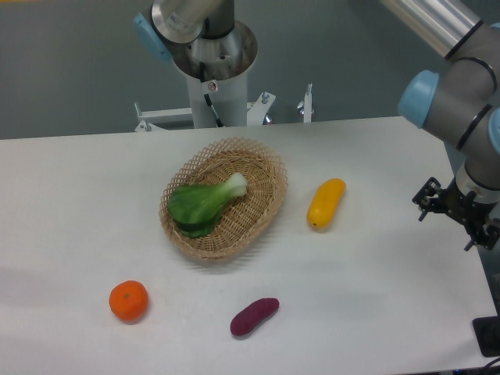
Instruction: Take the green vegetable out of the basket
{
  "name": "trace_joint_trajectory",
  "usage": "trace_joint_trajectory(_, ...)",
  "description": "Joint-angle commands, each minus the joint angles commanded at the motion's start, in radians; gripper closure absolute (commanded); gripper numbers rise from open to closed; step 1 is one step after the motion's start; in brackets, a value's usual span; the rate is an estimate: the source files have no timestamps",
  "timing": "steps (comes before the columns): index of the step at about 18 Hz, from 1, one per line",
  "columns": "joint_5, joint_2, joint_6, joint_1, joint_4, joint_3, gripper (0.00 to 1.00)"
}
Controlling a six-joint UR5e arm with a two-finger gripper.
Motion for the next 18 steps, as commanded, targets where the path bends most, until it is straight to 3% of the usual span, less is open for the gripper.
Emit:
trace_joint_trajectory(6, -0.103, 0.121, -0.009, -0.035, 0.025, -0.156, 0.00)
trace_joint_trajectory(18, -0.101, 0.333, -0.028, -0.213, 0.035, -0.522, 0.00)
